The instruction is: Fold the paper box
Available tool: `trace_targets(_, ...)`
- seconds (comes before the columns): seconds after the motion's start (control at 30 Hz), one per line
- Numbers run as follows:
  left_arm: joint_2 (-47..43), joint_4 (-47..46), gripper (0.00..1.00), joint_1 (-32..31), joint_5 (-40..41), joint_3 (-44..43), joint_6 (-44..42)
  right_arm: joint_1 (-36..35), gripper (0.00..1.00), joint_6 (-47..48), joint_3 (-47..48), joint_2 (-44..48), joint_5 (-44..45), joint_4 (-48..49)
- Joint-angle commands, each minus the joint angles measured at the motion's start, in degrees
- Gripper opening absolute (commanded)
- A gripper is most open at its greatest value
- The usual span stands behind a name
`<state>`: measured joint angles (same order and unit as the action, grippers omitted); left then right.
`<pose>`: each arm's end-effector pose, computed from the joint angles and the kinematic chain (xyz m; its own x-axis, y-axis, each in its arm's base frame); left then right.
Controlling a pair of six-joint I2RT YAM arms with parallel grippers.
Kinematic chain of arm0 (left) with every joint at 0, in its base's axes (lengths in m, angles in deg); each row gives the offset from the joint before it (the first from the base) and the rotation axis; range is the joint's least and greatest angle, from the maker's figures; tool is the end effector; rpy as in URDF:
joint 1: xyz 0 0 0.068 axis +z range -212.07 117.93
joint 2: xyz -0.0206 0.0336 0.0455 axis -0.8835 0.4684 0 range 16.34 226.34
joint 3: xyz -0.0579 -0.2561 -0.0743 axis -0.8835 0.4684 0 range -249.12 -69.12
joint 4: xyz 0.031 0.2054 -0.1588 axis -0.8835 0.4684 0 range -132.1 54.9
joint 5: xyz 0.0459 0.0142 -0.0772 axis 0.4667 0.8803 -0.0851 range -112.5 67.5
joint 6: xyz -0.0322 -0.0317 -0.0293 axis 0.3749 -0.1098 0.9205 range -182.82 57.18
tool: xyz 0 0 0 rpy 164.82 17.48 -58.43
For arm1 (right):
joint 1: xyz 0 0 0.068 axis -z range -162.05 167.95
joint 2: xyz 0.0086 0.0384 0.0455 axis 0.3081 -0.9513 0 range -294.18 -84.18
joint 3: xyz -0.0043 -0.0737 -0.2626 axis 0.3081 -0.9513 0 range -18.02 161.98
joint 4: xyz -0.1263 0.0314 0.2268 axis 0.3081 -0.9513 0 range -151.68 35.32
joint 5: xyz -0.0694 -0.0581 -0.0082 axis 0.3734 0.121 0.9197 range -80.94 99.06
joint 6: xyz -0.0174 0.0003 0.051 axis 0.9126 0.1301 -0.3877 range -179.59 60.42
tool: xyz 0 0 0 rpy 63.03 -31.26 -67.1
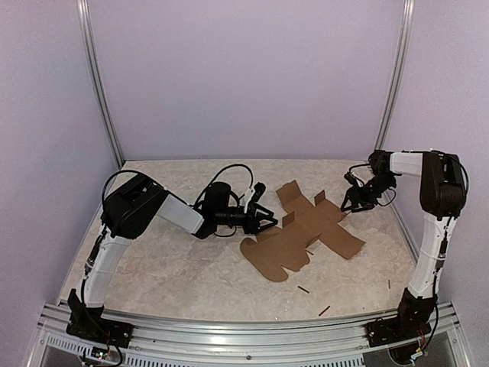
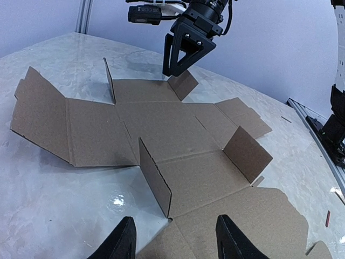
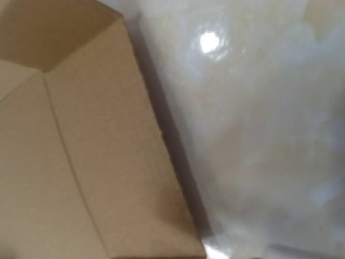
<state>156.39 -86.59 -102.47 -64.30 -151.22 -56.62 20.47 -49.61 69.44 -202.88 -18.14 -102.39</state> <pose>0.3663 -0.3428 0.0839 -0.2817 0.1340 -0.9501 0.9520 0.1629 -0.2593 0.4081 -0.0017 0.1656 -0.9573 -0.1120 -0.2666 -0.2175 0.8864 0.4086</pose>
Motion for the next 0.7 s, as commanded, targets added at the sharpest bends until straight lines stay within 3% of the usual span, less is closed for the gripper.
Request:
trace_targets(0.0, 0.3, -0.5, 0.50, -0.5, -0.8, 0.5, 0.7, -0.2, 0.59, 0.4, 3.9, -3.8, -2.4, -2.4)
trace_targets(0.27, -0.6, 1.8, 0.49, -0.4, -1.1, 1.0, 0.4, -0.2, 0.63, 4.9, 10.3, -10.9, -10.1, -4.9)
trace_targets(0.67, 1.9, 4.7, 0.45, -1.6, 1.0, -0.1, -0.7, -0.4, 0.48, 8.2, 9.6, -9.1, -24.0, -10.0)
